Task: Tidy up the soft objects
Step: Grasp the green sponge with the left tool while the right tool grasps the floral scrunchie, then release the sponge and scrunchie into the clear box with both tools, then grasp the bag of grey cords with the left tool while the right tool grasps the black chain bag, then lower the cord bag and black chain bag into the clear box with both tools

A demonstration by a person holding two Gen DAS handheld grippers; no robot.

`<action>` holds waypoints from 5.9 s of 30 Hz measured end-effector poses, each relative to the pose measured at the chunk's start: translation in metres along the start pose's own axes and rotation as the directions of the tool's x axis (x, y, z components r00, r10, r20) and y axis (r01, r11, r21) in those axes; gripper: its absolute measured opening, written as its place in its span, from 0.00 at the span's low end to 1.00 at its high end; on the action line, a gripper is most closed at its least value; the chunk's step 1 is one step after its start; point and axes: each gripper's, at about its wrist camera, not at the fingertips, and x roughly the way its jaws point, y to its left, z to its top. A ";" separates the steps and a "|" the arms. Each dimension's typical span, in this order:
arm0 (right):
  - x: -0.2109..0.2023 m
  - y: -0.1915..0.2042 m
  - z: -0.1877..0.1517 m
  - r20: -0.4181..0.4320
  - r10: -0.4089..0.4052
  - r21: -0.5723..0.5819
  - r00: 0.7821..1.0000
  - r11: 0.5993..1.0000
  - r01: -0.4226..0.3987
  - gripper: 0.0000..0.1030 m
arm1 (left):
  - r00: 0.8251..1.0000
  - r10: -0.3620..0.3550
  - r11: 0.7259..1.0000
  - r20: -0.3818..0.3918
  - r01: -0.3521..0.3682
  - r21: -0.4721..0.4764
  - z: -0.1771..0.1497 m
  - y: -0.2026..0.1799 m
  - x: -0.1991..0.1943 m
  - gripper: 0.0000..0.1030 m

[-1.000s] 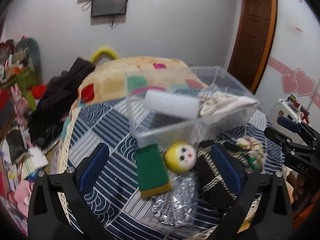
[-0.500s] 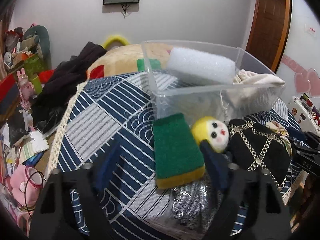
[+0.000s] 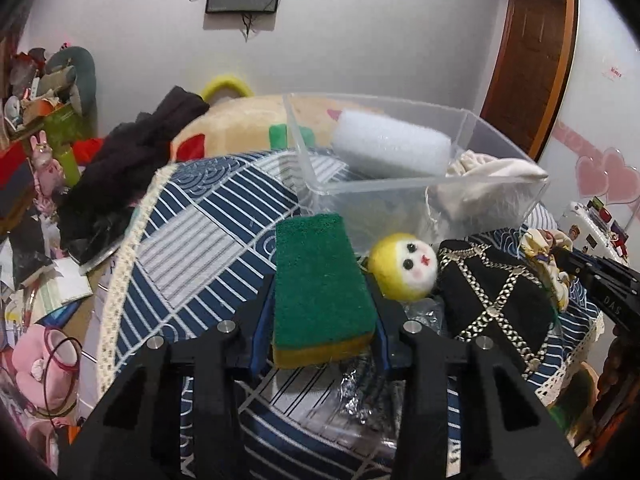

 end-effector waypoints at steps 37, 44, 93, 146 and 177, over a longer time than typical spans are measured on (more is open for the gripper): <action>0.010 0.026 0.081 0.197 0.043 -0.047 0.979 0.998 -0.034 0.12 | 0.995 -0.019 0.994 0.100 0.007 0.111 0.086 -0.043 0.012 0.40; 0.031 0.032 0.089 0.145 0.045 -0.073 0.988 0.997 -0.035 0.12 | 0.998 -0.010 0.994 0.061 0.004 0.113 0.092 -0.042 0.036 0.40; 0.006 0.064 0.017 -0.002 0.180 -0.111 0.984 0.977 -0.179 0.64 | 1.000 -0.010 1.000 0.012 0.010 0.030 0.005 -0.006 -0.032 0.86; 0.006 0.019 -0.014 -0.078 0.163 0.025 0.983 0.987 -0.162 0.17 | 0.995 -0.103 0.991 0.009 0.101 0.087 -0.017 -0.035 -0.060 0.33; -0.012 0.028 0.074 0.159 0.146 -0.047 0.976 0.989 -0.140 0.16 | 0.991 -0.085 0.991 0.105 0.073 0.110 0.070 -0.039 -0.034 0.33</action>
